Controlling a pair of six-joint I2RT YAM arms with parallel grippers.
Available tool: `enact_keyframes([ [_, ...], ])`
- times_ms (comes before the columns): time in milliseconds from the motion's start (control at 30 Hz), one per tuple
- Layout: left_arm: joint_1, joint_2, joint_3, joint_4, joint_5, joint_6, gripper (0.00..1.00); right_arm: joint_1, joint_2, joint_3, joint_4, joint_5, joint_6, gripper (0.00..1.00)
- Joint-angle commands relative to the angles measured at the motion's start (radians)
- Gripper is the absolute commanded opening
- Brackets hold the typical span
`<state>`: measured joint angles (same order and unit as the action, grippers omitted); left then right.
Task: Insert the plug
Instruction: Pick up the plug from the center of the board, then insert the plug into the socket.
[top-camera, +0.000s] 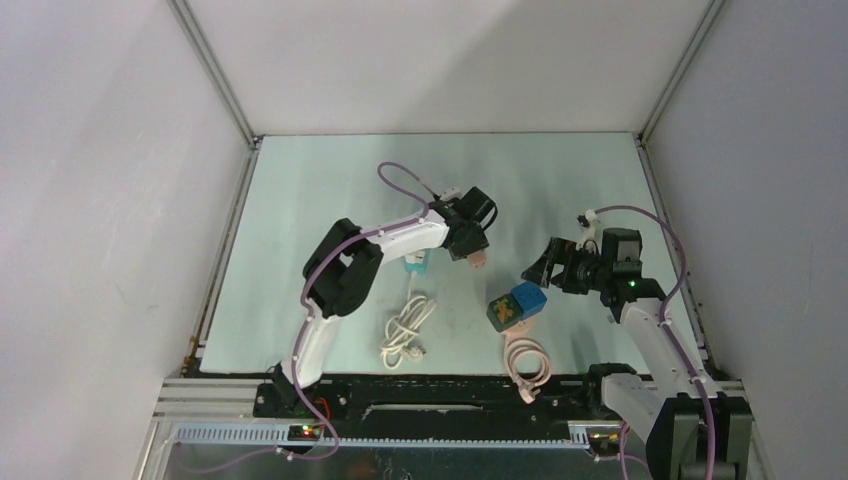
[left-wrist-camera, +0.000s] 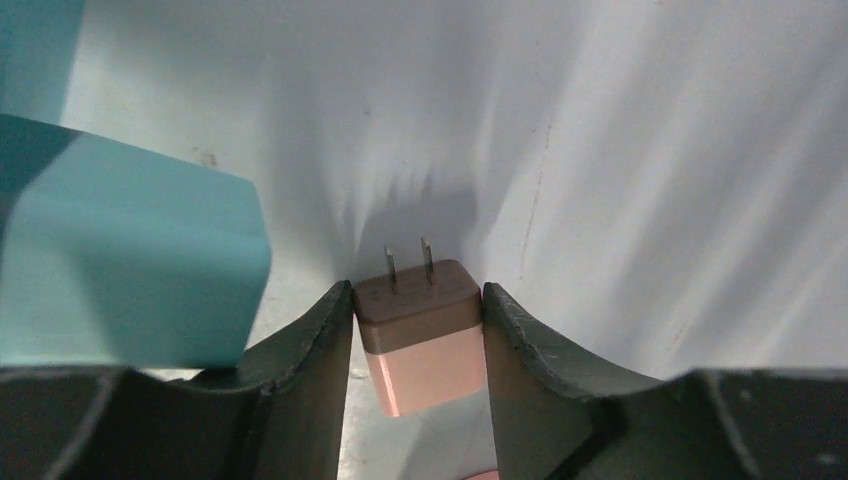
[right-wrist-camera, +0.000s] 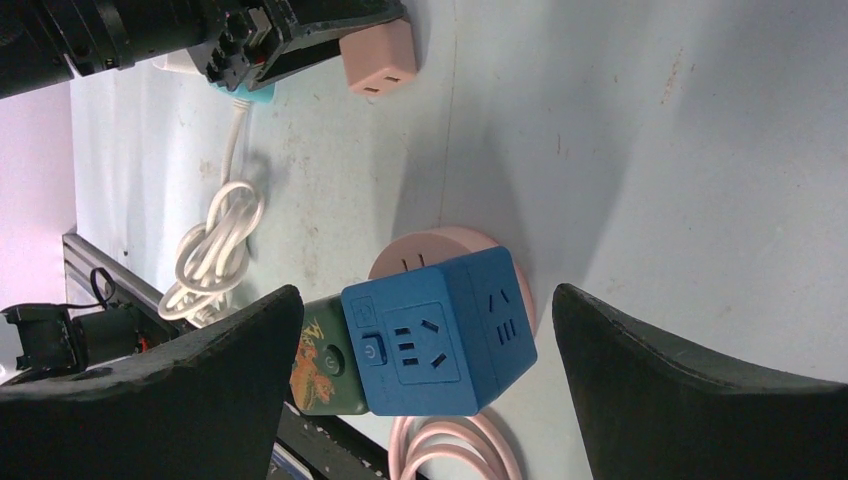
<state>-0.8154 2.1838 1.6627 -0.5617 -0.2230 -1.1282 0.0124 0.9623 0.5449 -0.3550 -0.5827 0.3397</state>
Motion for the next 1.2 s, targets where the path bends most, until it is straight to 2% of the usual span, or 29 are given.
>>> enact_keyframes([
  [0,0.007,-0.005,-0.027,0.055,0.036,0.024,0.39,-0.003,0.007,0.044,0.045,-0.023,-0.006,0.96],
  [200,0.008,-0.083,-0.047,0.075,0.030,0.052,0.36,-0.004,0.018,0.044,0.059,-0.042,0.003,0.96],
  [400,0.010,-0.256,-0.117,0.150,0.046,0.021,0.36,0.016,0.024,0.055,0.111,-0.055,0.051,0.95],
  [567,0.015,-0.426,-0.220,0.222,0.042,-0.050,0.36,0.136,-0.023,0.090,0.184,0.052,0.117,0.94],
  [767,0.032,-0.629,-0.430,0.369,0.071,-0.186,0.36,0.330,-0.094,0.090,0.394,0.179,0.219,0.90],
  [933,0.044,-0.724,-0.535,0.452,0.106,-0.249,0.36,0.454,-0.096,0.089,0.545,0.238,0.229,0.86],
  [1167,0.047,-0.836,-0.662,0.552,0.128,-0.352,0.35,0.560,-0.064,0.090,0.623,0.397,0.236,0.80],
])
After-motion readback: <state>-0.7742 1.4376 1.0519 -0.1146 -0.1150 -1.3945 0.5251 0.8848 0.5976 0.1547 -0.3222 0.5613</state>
